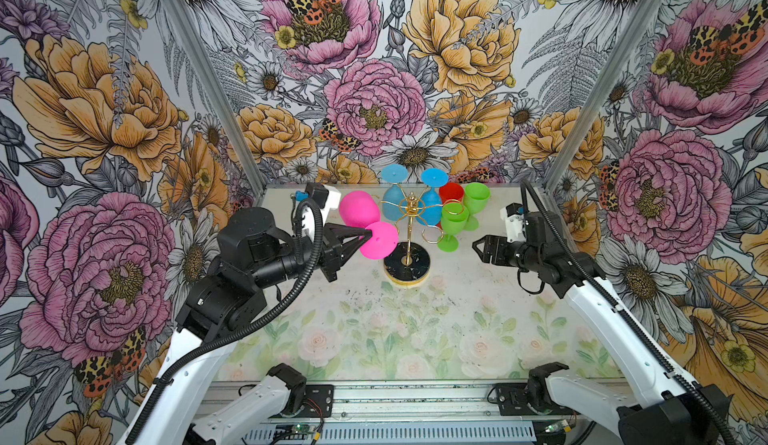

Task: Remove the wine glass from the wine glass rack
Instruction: 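Swing the held pink glass toward the robot and turn it upright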

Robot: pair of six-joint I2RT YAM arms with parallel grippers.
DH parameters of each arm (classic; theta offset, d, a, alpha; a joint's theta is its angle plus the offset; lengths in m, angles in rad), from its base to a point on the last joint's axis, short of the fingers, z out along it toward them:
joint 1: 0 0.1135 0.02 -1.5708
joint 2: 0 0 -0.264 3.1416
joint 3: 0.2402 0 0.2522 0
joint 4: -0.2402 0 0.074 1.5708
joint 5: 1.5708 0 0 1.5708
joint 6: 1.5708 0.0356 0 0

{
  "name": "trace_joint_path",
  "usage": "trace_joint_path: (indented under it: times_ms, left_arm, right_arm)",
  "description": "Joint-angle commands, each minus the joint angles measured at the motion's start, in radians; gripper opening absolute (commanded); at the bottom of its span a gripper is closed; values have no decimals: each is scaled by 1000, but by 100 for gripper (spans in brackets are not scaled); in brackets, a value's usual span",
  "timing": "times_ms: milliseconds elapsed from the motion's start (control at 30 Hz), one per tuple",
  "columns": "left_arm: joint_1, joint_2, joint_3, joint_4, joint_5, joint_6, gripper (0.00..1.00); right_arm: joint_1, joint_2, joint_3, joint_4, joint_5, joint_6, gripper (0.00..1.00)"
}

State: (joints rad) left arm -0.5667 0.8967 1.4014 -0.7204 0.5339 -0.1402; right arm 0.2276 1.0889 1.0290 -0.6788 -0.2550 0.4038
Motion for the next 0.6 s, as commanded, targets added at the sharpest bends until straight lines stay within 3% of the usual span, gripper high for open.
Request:
trace_joint_path:
  times_ms: [0, 167, 367, 567]
  left_arm:
    - [-89, 6, 28, -1, 33, 86, 0]
    - [-249, 31, 35, 1, 10, 165, 0]
    - [-443, 65, 9, 19, -111, 258, 0]
    - [-590, 61, -123, 172, -202, 352, 0]
  right_arm:
    - [-2, -10, -3, 5, -18, 14, 78]
    - [-2, -13, 0, 2, -34, 18, 78]
    - [-2, -14, -3, -4, -65, 24, 78]
    - [-2, -17, -4, -19, -104, 21, 78]
